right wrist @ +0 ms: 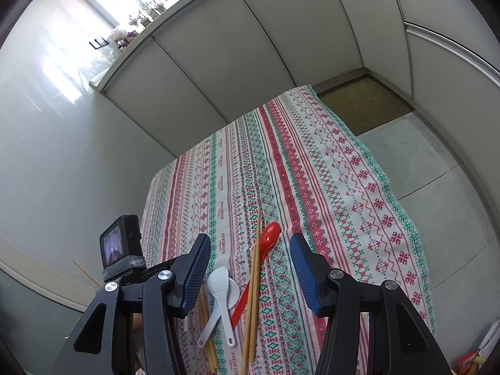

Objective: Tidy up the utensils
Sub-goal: 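Close the left tool on the handle of a white spoon, then grasp the red spoon with the right tool while the left tool lifts the white spoon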

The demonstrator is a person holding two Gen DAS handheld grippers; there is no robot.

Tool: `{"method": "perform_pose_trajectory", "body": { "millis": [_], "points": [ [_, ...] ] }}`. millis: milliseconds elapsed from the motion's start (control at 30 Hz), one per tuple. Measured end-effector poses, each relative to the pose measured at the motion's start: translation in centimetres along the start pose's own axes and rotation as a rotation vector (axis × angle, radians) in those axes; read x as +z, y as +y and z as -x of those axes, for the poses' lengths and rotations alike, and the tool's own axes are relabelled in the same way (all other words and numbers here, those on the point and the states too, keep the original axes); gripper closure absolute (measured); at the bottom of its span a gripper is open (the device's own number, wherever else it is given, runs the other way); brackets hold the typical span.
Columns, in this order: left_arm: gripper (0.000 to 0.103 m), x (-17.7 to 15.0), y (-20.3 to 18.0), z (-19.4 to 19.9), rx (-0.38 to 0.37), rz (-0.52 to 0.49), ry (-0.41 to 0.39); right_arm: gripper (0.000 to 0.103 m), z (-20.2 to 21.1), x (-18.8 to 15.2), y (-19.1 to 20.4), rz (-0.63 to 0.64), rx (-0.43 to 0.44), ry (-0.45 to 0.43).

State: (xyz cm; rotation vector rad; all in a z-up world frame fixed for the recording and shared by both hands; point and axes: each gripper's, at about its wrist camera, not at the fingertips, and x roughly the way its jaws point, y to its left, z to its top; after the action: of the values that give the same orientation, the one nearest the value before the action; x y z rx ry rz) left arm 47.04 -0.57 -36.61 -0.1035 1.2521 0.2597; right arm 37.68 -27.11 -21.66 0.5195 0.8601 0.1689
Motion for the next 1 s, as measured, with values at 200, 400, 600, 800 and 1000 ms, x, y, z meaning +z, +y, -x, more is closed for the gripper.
{"method": "perform_pose_trajectory", "body": {
  "millis": [200,400,600,800,1000],
  "points": [
    [0.067,0.1,-0.5,-0.9,0.045,-0.036,-0.003,0.049,-0.1,0.0,-0.1,-0.002,-0.002,0.000],
    [0.068,-0.1,-1.0,-0.8,0.012,-0.089,-0.008,0.049,-0.2,-0.2,0.0,-0.001,-0.005,0.003],
    [0.068,-1.2,-1.4,1.9,-0.078,-0.093,-0.027,0.049,0.0,-0.1,-0.3,-0.004,-0.013,-0.002],
    [0.068,-2.5,-2.5,6.2,-0.209,-0.121,-0.095,0.049,-0.3,-0.4,-0.4,0.004,-0.018,0.010],
    [0.068,-3.9,-1.1,11.4,-0.340,-0.117,-0.200,0.049,-1.4,-0.9,-0.2,0.041,-0.028,0.053]
  ]
}}
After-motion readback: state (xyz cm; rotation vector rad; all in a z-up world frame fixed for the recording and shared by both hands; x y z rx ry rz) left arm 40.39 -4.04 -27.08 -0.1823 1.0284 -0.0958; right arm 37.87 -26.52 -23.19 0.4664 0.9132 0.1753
